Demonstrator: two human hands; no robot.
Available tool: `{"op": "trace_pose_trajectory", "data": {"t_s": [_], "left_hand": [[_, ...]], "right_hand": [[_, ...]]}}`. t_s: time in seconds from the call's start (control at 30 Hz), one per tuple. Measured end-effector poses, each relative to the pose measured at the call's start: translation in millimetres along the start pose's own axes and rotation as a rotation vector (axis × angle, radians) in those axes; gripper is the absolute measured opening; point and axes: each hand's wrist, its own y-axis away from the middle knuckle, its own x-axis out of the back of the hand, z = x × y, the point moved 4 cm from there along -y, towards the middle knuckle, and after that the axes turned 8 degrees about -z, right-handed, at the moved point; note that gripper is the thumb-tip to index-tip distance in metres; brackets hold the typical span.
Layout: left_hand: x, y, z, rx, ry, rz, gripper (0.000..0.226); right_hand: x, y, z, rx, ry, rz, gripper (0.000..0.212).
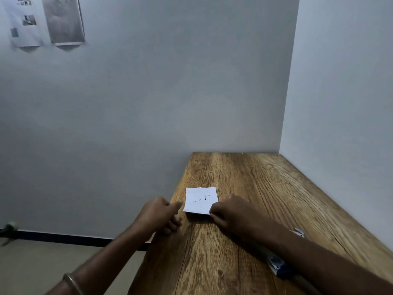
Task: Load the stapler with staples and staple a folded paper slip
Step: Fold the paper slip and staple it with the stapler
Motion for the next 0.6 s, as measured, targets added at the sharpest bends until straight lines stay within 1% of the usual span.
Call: {"op": "trace_pose_trajectory", "data": {"t_s": [0.1, 0.17, 0.27, 0.33, 0.43, 0.53, 0.6], "left_hand": [[-4, -3, 1, 0.064, 0.056, -0.068, 0.055], [-9, -6, 2, 0.084, 0.132, -0.126, 0.058], [-21, -6, 4, 0.121, 0.338, -0.232, 0.052], [-31, -5, 4, 0.148, 0.432, -0.28, 0.042], [-41, -5, 4, 0.163, 0.504, -0.276, 0.03], [-43, -6, 4, 0.154, 0.539, -0.246, 0.026], [-43, -6, 3, 0.148, 0.546, -0.233, 0.026]], "right_hand": [[1, 1, 0, -0.022, -0.058, 0.008, 0.021], [1, 4, -1, -0.026, -0.077, 0.007, 0.02], [0, 8, -2, -0.031, -0.052, -0.012, 0.024], [-2, 10, -3, -0.032, -0.015, -0.023, 0.026], [-6, 13, -4, -0.035, 0.023, -0.021, 0.028], [-7, 14, -5, -0.022, 0.024, -0.021, 0.027], [0, 17, -2, -0.024, -0.039, 0.019, 0.024]]}}
